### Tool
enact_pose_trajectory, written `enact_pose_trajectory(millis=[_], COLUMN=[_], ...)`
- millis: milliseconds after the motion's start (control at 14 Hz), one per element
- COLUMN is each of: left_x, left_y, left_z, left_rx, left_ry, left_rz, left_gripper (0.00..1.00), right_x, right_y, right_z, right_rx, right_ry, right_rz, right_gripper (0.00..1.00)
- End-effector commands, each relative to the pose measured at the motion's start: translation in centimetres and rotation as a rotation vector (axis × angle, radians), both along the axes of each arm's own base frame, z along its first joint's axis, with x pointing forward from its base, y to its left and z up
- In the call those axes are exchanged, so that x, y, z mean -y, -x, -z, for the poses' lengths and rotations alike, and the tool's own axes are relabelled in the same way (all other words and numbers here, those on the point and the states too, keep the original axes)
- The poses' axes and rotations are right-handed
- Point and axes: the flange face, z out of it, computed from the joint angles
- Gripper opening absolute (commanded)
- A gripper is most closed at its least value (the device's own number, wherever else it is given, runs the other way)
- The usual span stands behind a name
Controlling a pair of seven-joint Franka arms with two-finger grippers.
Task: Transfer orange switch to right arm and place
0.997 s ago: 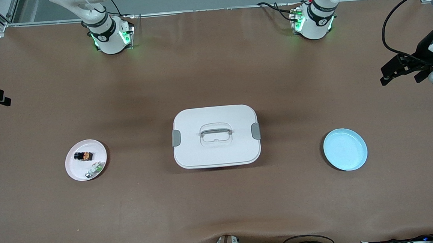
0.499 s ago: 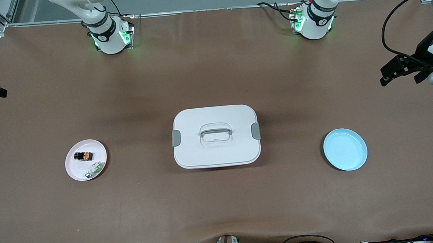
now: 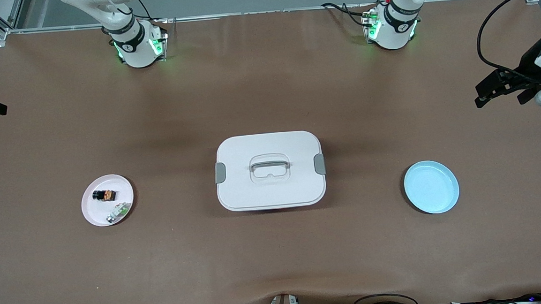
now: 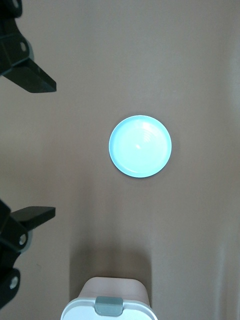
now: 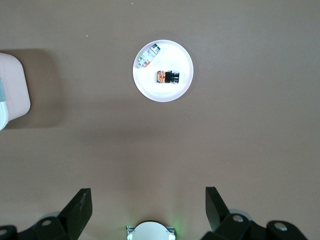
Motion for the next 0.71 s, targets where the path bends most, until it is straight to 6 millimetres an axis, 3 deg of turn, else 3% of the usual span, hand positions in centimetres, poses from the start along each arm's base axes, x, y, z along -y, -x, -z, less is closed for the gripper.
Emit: enact_pose_trajectory(millis=[0,641], left_x=[-0.3,-0.2], left_y=[-0.4,-0.4], left_z=[-0.3,-0.3], left_rx=[0.01,0.01], left_ry=[0.002,0.001], left_rz=[0.007,0.009], left_gripper=[1.0,1.0], right_x=[0.4,0.8], right_y=[0.4,1.6], right_z=[-0.1,-0.3], right_rx=[0.004,0.049], right_ry=[0.016,0.015], right_rz=[0.009,0.015], right_gripper=[1.0,1.0])
